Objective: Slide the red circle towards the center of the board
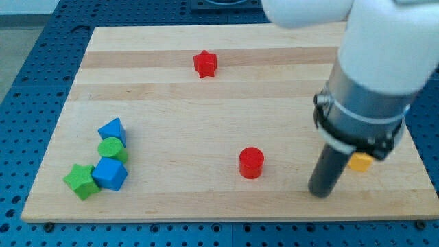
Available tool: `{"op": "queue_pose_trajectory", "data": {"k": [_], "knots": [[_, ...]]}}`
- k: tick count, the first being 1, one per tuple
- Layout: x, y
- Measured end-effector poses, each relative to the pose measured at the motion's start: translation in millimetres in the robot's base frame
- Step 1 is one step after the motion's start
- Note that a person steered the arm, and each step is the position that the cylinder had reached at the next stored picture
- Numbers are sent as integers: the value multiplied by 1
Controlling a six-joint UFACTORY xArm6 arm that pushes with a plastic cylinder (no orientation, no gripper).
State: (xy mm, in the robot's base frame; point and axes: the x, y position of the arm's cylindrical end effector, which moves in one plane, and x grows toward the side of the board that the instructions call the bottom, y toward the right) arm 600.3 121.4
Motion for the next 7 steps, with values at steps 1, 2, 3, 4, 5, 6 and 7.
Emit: {"op": "queue_pose_trajectory", "data": {"k": [1,2,3,4,5,6,7], "knots": [[19,-47],[18,-49],[18,-49],[0,-70],[-16,-96],[-70,-85],[-123,-93]]}}
